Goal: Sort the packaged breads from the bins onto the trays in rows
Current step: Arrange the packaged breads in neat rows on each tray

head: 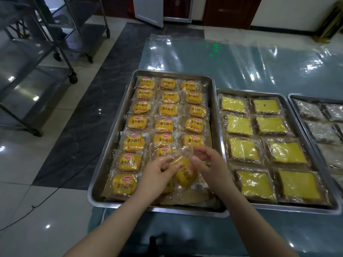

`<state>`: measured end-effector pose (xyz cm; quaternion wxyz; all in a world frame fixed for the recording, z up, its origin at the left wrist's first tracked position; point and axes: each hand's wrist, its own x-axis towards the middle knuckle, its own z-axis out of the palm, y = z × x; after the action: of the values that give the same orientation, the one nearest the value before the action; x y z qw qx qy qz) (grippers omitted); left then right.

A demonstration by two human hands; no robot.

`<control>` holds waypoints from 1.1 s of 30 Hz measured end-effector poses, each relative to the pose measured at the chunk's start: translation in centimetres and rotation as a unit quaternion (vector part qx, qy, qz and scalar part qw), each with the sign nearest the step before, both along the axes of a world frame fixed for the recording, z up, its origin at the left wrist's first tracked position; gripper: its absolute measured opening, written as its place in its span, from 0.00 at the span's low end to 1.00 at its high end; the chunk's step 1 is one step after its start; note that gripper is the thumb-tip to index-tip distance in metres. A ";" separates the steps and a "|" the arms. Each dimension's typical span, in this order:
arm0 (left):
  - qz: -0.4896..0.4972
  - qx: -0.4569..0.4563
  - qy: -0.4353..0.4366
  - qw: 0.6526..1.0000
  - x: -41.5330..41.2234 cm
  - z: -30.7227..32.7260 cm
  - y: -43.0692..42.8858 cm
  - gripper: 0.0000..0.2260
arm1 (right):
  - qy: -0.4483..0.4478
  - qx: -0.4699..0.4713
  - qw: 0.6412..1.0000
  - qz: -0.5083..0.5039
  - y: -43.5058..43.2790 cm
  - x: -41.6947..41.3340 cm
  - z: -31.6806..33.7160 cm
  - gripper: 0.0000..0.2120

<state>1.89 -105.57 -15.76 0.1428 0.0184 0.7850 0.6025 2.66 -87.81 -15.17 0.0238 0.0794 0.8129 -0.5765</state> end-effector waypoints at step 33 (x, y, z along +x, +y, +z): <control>0.268 0.229 -0.170 0.920 -1.5 -1.3 -5.2 0.08 | -0.064 0.073 0.995 -0.020 3.0 -0.1 -3.2 0.08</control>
<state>0.44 -110.78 -17.07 0.0994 -0.2631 0.5646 0.7759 2.51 -84.82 -18.41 0.0580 0.1342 0.8477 -0.5099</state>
